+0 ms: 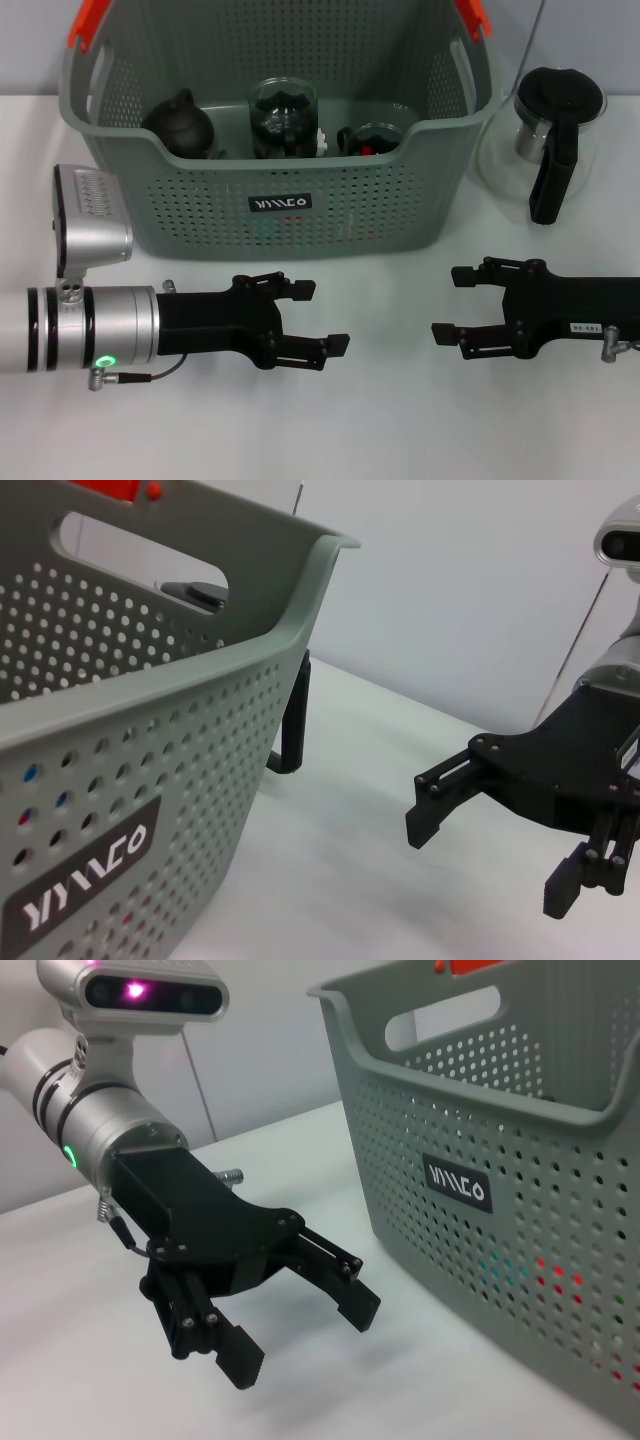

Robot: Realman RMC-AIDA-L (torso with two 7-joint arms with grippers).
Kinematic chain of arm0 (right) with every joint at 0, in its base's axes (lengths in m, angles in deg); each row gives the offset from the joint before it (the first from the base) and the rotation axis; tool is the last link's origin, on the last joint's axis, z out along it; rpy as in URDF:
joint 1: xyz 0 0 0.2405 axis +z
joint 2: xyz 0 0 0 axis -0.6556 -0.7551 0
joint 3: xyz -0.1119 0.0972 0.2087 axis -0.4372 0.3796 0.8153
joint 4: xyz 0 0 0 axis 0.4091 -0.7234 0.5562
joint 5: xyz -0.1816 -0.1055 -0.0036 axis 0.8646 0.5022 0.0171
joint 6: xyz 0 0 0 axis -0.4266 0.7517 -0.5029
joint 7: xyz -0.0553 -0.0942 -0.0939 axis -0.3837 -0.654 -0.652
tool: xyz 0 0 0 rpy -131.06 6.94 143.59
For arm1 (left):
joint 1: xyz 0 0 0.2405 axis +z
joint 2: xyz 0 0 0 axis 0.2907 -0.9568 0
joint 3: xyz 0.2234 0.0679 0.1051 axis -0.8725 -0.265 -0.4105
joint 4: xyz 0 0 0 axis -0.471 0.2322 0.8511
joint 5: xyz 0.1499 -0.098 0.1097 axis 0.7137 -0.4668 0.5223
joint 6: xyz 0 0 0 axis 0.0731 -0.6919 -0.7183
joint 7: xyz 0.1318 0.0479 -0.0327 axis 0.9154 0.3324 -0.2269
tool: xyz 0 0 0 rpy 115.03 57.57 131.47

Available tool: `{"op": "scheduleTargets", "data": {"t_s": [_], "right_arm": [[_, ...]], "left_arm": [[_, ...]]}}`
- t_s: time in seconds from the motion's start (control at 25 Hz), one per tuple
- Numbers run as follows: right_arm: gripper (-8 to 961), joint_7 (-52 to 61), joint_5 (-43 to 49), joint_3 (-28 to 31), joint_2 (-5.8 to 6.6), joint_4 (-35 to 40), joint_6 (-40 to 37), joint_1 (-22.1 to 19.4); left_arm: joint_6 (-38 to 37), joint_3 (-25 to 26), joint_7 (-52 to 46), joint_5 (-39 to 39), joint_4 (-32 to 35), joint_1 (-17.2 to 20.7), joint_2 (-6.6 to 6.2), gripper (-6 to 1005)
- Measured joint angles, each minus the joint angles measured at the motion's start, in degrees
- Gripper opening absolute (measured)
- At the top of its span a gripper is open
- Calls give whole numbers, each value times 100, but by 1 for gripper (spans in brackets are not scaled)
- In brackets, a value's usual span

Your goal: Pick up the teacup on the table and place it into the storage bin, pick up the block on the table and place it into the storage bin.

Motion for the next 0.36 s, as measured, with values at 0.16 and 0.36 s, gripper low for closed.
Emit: {"op": "scheduleTargets", "data": {"t_s": [0.16,0.36], "right_arm": [[915,0,-9,34,0,15,-56,-15],[915,0,-18,46,0,18,-65,-28]], "left_arm": [[-35,12,0,-2,0,-2,0,936],[-131,44,0,-17,0,-2,0,936]]}}
